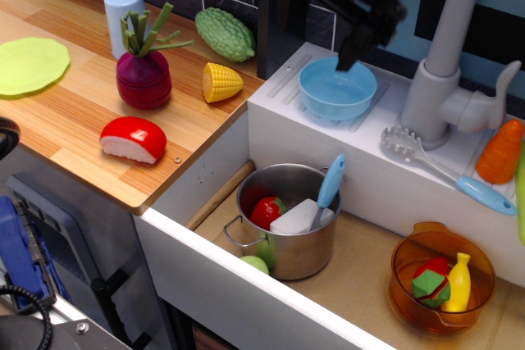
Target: Lift bowl
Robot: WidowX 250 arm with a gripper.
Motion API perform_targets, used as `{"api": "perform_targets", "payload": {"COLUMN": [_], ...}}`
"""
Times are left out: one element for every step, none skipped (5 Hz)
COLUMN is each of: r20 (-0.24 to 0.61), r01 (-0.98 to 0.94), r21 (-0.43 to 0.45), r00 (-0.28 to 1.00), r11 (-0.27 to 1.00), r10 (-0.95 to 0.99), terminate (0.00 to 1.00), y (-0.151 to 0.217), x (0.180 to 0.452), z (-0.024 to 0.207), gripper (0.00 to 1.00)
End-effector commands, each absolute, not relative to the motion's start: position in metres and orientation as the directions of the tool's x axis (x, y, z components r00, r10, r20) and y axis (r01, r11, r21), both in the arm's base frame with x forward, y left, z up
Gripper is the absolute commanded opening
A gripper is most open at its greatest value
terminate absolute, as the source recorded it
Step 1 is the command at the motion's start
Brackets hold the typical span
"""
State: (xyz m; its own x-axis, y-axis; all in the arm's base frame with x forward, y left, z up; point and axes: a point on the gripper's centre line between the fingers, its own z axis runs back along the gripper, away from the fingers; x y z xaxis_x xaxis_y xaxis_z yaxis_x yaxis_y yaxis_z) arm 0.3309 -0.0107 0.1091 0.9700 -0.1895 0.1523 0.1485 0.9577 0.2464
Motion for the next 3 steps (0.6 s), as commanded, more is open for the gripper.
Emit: {"api": "perform_targets", "payload": {"r20": [0.233,0.262,0.289], "r01": [0.323,0.415,0.459], "r21": [0.271,0.257,0.224], "r00": [0.892,0.84,0.811], "r11": [0.907,0.873,0.86], "r10": [-0.388,-0.476,-0.509], "terminate": [0.0,0.0,0.0], "y": [-0.014,-0.013,-0.012], "x": [0.348,0.355,0.361], "z": [0.1,0.088,0.075], "gripper": [1.0,1.0,1.0]}}
